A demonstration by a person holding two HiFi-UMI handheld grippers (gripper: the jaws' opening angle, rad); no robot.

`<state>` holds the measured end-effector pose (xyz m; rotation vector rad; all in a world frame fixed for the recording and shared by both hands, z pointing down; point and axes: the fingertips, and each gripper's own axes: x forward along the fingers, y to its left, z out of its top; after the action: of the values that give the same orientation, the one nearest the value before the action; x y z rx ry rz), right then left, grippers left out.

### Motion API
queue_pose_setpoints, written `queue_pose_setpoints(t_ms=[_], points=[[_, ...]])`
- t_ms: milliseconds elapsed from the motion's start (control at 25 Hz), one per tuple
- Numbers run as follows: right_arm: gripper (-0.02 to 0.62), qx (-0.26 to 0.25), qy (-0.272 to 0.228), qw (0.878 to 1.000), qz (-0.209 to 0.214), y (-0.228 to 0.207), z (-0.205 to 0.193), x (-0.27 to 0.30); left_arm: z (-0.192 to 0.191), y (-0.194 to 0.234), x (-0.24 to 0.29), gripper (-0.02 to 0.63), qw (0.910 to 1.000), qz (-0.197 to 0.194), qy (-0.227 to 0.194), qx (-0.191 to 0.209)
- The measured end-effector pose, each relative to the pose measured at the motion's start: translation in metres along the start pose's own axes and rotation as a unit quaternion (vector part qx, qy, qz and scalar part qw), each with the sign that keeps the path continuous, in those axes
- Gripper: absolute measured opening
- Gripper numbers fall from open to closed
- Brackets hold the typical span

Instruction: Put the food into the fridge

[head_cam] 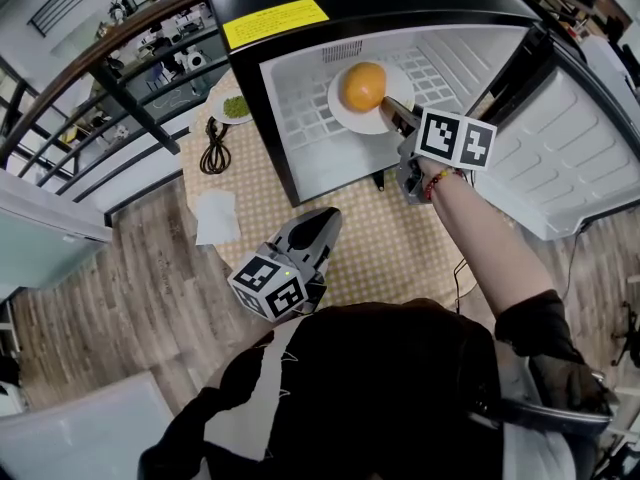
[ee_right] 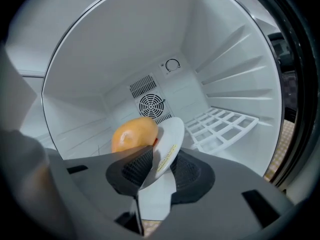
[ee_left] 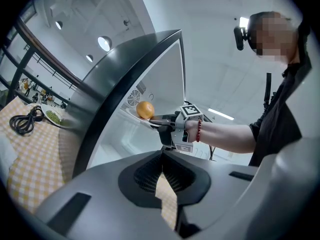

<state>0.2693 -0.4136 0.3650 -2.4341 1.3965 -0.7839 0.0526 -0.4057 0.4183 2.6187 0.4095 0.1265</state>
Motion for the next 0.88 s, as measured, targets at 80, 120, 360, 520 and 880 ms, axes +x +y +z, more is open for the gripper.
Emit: queue_pose_setpoints(t_ms=[80, 120, 360, 520, 880], points=[[0.115, -0.013, -0.002, 1.0, -0.002, -0.001, 0.0, 0.0, -0.001, 0.001, -0.001, 0.014, 1.0, 0.003, 0.001, -0.001], [0.117, -0.018, -0.003, 1.0, -0.003, -0.001, 0.0, 0.0, -0.002, 0.001, -0.002, 0.014, 1.0, 0.004, 0.001, -0.002], [0.124, -0.033, -0.004, 0.999, 0.0, -0.001, 0.001, 0.001, -0.004, -0.002, -0.003, 0.014, 1.0, 0.004, 0.0, -0.003], [0.129, -0.046, -0.001, 0.999, 0.006, 0.002, 0.0, 0.003, -0.008, -0.006, -0.005, 0.014, 1.0, 0.005, -0.003, -0.007], [0.141, -0.058, -0.001, 0.998, -0.001, -0.002, 0.006, 0.015, -0.007, -0.007, -0.008, 0.014, 0.9999, 0.012, -0.001, -0.008]])
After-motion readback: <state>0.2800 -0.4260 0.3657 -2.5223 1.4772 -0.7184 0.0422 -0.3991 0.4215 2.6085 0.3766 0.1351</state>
